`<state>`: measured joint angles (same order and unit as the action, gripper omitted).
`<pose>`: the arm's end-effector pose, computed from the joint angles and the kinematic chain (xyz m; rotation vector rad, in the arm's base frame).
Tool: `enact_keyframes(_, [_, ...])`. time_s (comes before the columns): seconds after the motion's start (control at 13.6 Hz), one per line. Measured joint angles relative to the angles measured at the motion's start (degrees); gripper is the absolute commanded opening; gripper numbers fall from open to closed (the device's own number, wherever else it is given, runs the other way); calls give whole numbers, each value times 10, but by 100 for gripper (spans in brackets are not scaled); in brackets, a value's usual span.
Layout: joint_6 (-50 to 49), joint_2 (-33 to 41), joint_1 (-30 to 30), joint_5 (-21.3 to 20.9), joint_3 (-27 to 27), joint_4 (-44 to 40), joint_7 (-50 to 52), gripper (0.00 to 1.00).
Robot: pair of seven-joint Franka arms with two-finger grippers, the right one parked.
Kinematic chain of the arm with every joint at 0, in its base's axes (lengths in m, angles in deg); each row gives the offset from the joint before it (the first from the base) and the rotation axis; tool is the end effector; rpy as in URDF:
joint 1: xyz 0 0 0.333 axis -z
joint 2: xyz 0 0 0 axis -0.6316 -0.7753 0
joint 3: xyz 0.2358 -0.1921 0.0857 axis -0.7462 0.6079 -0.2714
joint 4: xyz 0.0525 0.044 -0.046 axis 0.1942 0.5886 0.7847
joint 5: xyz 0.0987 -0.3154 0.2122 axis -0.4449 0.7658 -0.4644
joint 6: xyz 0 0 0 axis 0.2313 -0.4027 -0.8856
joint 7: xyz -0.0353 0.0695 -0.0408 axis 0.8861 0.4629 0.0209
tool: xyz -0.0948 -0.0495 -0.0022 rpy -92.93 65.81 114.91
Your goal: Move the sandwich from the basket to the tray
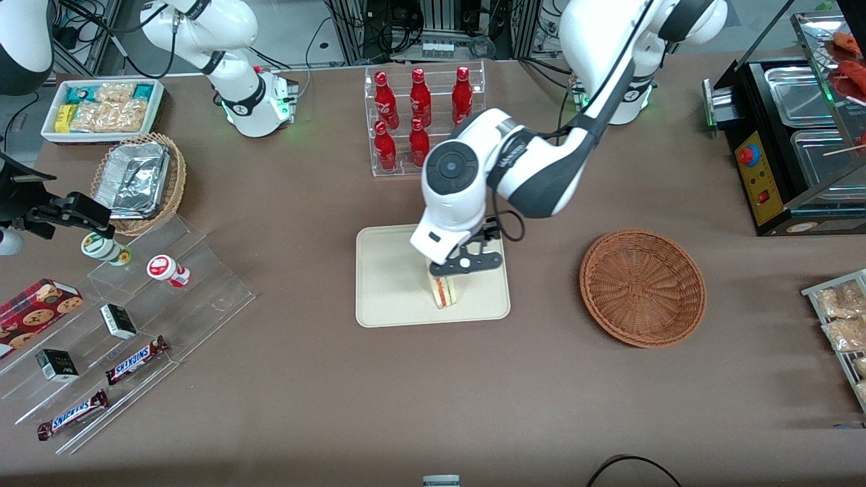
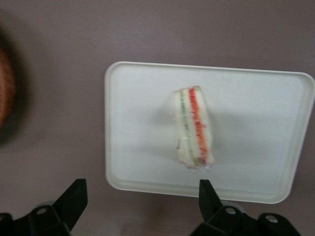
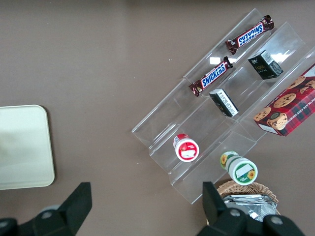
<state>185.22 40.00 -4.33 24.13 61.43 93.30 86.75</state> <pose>0.5490 -0.4542 0.4132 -3.0567 -0.1921 0.1381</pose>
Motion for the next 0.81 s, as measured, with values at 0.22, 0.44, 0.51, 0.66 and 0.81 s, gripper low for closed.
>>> enact_keyframes(0.22, [-24,49,-64,1,-3,32,-46,100])
enact_keyframes(0.44, [-36,105,-123,16,-3,87,-130,100])
enact_keyframes(0.51, [-36,126,-143,25,-4,109,-161,100])
enact_keyframes(0.66, [-37,168,-185,39,-4,152,-223,100])
enact_keyframes(0.81, [-50,208,-231,49,-5,187,-283,100])
